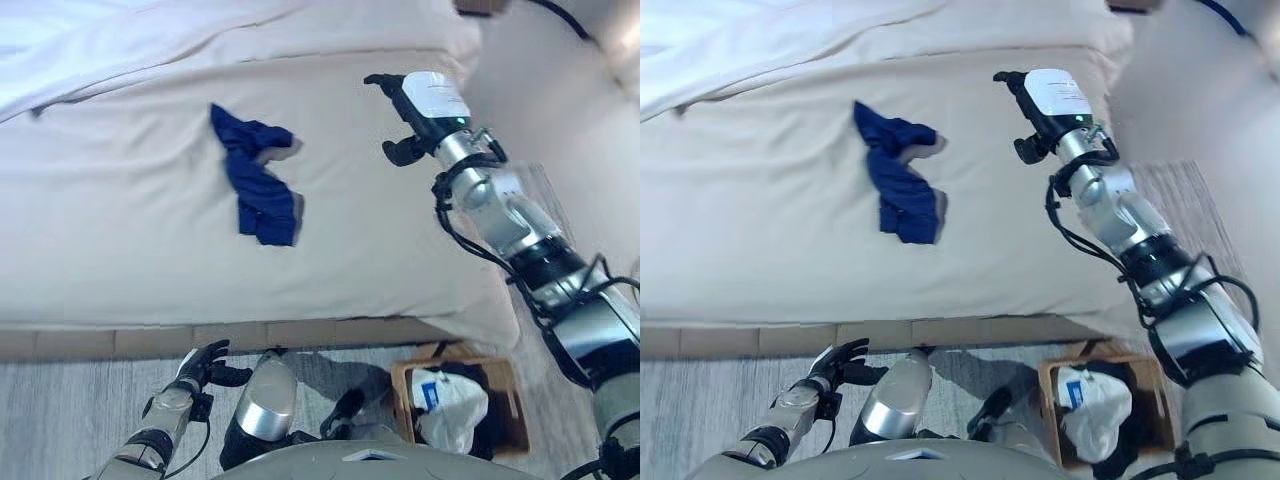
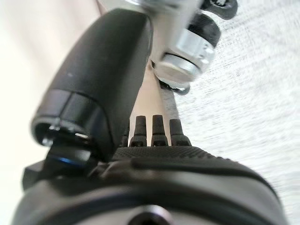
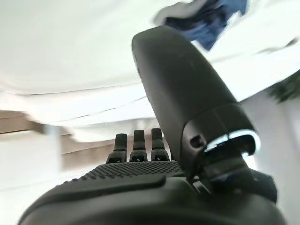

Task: Pick up the clothes from the bed and place them into the basket

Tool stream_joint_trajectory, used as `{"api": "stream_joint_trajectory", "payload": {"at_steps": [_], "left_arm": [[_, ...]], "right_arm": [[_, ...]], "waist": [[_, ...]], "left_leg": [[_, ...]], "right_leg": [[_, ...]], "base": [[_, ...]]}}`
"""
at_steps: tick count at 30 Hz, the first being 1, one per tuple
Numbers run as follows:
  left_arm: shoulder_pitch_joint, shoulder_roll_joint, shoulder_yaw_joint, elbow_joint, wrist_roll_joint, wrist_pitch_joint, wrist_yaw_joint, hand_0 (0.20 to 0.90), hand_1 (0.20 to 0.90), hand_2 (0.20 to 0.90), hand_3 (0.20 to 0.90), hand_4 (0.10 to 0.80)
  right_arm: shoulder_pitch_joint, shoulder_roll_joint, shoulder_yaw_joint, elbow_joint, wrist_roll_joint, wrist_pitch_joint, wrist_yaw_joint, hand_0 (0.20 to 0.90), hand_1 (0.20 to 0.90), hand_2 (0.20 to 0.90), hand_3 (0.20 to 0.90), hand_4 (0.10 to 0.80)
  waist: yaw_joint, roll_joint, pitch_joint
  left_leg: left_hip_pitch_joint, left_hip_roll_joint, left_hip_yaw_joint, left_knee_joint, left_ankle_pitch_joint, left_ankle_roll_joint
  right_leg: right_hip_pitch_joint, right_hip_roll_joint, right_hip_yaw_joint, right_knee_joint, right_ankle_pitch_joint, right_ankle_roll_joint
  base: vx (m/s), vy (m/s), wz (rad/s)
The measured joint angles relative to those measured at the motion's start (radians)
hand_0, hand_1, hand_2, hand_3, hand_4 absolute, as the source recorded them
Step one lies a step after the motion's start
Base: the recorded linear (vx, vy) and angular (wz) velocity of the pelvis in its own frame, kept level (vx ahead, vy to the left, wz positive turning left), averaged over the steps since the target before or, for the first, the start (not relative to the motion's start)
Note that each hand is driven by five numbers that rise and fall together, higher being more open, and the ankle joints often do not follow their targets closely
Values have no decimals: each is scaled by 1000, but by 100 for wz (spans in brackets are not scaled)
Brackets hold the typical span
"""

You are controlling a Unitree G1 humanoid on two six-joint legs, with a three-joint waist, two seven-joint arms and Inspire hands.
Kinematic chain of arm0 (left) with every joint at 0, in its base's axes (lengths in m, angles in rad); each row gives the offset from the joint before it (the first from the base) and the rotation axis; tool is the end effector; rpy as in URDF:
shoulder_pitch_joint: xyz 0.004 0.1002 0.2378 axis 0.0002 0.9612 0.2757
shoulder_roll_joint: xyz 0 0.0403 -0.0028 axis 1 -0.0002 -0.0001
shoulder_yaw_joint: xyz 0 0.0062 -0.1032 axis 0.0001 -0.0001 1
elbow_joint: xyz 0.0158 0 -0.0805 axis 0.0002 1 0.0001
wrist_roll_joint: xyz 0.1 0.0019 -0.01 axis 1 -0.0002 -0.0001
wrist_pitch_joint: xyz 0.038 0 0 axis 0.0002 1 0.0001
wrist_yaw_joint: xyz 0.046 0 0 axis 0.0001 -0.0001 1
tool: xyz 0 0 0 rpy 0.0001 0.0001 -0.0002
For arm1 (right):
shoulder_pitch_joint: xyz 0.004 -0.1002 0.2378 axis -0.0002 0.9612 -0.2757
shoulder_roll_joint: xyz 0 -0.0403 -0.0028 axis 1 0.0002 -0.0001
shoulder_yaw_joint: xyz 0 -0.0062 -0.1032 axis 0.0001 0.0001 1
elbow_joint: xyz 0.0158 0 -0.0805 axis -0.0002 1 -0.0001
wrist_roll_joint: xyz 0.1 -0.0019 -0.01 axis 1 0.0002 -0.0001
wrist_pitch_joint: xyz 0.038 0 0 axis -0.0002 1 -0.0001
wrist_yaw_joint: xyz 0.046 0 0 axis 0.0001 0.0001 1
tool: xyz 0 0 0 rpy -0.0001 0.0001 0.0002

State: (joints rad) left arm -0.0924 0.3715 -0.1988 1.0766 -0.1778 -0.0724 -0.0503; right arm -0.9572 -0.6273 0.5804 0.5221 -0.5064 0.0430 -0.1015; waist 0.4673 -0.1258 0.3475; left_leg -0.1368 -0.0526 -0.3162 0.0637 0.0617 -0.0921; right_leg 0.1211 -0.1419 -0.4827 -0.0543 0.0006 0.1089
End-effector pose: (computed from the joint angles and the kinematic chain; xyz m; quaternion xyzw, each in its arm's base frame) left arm 0.1327 0.2544 -0.0838 0.1278 0.4460 0.0241 0.8855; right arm 0.3408 -0.1712 0.1937 -0.6387 -0.1819 0.0265 0.7472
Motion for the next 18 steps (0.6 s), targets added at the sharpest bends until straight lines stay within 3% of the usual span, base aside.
{"api": "stream_joint_trajectory", "payload": {"at_steps": [5, 9, 12, 15, 18], "left_arm": [[-6, 21, 23, 13, 1, -15, -26, 900, 900, 900, 900, 800], [-17, 36, 42, 12, -10, -24, -26, 900, 900, 900, 900, 800], [-41, 29, 40, 8, -44, -42, -39, 900, 900, 900, 900, 800], [-55, 10, 36, -32, -86, -64, -56, 900, 900, 900, 900, 800], [-80, -1, 24, -98, -103, -105, -78, 900, 900, 900, 900, 800]], "right_arm": [[-142, 100, 115, 271, -5, 85, 44, 900, 900, 900, 900, 800], [-164, 131, 145, 363, -4, 114, 77, 900, 900, 900, 900, 800], [-218, 154, 158, 420, -6, 116, 81, 900, 900, 900, 900, 800], [-273, 187, 184, 480, -8, 139, 82, 900, 900, 900, 900, 800], [-308, 217, 181, 578, -5, 221, 89, 900, 900, 900, 900, 800]], "waist": [[117, 1, 7], [184, 3, 56], [195, 9, 97], [207, 14, 120], [229, 17, 139]], "left_leg": [[-114, -7, -40, 44, -9, 0], [-147, -27, -72, 66, -6, -6], [-196, -34, -94, 74, -6, -6], [-250, -37, -101, 71, 15, -32], [-313, -41, -138, 68, 17, -37]], "right_leg": [[-74, -11, -56, 39, -19, 5], [-100, -27, -87, 85, -41, 8], [-141, -34, -108, 112, -49, 19], [-207, -37, -109, 141, -51, 25], [-256, -34, -138, 154, -59, 35]], "base": [[-21, 57, 45], [-64, 77, 30], [-159, 80, 19], [-108, 23, 4], [-59, -75, 28]]}}
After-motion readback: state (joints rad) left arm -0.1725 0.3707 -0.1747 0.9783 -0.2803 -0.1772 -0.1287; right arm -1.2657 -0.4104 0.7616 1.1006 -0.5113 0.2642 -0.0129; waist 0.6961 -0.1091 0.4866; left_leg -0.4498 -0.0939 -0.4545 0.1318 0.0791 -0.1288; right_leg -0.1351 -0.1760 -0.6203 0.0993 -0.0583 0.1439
